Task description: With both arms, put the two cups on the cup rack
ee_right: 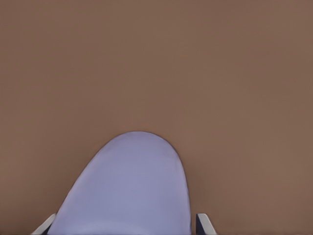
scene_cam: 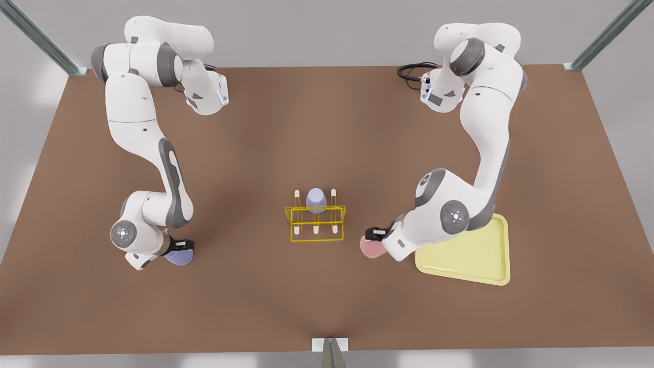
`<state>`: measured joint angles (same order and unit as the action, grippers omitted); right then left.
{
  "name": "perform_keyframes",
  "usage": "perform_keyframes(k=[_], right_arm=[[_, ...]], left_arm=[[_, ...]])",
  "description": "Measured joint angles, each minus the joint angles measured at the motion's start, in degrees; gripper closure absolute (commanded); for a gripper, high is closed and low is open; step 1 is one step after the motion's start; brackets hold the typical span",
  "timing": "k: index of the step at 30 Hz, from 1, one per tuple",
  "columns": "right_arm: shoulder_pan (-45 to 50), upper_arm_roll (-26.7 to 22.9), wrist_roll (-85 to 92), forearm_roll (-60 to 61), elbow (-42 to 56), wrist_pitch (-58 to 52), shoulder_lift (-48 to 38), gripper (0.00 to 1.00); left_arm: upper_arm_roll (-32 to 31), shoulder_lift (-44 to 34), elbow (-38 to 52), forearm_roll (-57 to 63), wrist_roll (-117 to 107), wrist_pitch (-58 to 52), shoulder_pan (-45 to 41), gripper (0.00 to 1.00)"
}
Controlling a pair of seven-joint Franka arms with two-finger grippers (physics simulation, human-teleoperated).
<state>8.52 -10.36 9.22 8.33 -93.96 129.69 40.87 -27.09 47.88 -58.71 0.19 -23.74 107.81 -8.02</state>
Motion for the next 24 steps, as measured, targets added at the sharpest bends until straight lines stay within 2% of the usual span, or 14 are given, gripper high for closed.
perform_keyframes(k=[2, 3, 15, 16, 20, 24], right_arm=[[0.0, 0.0, 0.1, 0.1, 0.0, 0.0, 0.0, 0.19], [0.0, 0.0, 0.2, 0.2, 0.0, 0.0, 0.0, 0.22], [-0.1, 0.1, 1.0, 0.7, 0.5, 0.0, -0.2, 0.23], [-0.1, 0.1, 1.1, 0.8, 0.7, 0.0, -0.3, 0.23], [0.0, 0.1, 1.4, 1.1, 1.2, 0.0, -0.8, 0.23], [0.0, 2.7, 1.6, 2.9, 1.5, 0.0, -3.4, 0.23]], left_arm=[[0.0, 1.0, 0.6, -0.7, -2.2, 0.6, -1.4, 0.17], [-0.1, 1.2, 0.6, -1.5, -3.3, 0.7, -2.0, 0.17], [0.5, 4.1, 0.5, -3.6, -13.8, 1.1, -8.0, 0.14], [0.8, 4.3, 0.5, -3.7, -14.4, 1.2, -8.5, 0.0], [1.4, 5.0, 0.4, -3.9, -16.3, 1.7, -9.1, 0.0], [2.1, 5.0, 0.3, -2.7, -17.6, 1.4, -9.9, 0.0]])
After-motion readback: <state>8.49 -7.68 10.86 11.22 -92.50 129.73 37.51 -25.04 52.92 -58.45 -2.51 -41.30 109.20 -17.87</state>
